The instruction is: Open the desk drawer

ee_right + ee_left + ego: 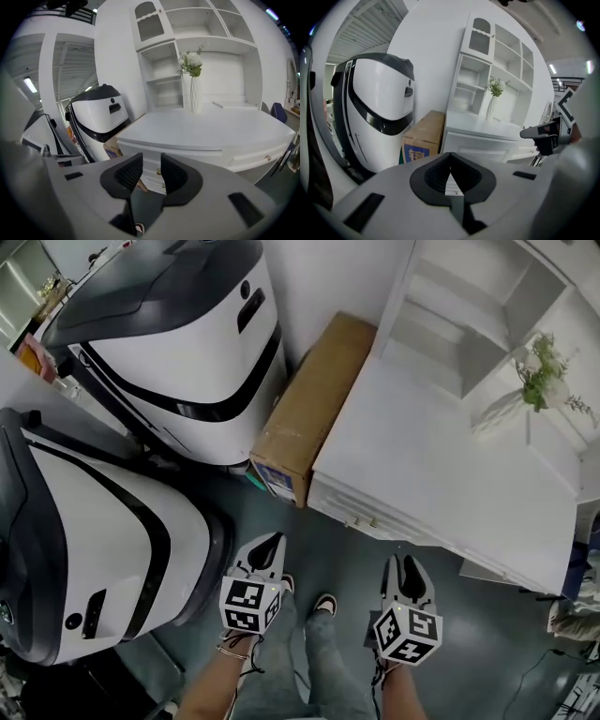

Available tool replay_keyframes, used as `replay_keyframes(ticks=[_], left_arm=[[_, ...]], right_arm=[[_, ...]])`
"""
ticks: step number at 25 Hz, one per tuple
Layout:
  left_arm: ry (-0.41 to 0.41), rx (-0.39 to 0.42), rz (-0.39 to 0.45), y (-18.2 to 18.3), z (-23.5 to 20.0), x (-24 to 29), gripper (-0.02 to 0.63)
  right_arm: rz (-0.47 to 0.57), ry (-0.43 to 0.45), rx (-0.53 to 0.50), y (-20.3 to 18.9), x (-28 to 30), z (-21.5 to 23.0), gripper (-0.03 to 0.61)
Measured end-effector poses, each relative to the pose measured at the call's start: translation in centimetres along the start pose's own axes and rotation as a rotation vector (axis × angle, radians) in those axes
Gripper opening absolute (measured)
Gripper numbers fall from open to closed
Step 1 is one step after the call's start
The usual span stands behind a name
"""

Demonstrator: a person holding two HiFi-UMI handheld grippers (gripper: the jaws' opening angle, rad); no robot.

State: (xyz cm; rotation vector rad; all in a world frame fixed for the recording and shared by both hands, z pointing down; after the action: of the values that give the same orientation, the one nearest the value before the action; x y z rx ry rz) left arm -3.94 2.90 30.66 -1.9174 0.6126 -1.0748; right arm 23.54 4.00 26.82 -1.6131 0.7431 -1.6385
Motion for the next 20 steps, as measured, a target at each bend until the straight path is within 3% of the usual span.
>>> replay_keyframes(ticks=[5, 13, 20], left_arm=[[0.038, -0.066, -0.032, -6.6, -2.0, 0.8, 0.018], [0.076, -0.109, -0.057, -15.3, -4.4, 2.3, 0.018], [0.122, -0.180, -0.072, -21.1, -5.3, 2.6, 0.018]], right_arm=[[-0.091, 0.045, -0.056, -5.6, 3.5, -1.8, 0.130], [-0.154, 0.080, -0.094, -13.6, 8.9, -3.8, 0.133], [-0.206, 0.085, -0.121, -18.0, 11.5, -3.9, 0.135]])
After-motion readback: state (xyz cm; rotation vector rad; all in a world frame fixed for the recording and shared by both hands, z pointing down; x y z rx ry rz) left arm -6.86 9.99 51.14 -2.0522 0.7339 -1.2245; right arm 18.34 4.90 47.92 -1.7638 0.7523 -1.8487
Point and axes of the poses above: the fingertips, and each gripper's own axes: x forward along the fingers, z to its right, y out of its top, the point moved 7 cm from there along -x, backward along the fingers, and after that the axes turned 11 degrees about -y, right-handed, at the moved point
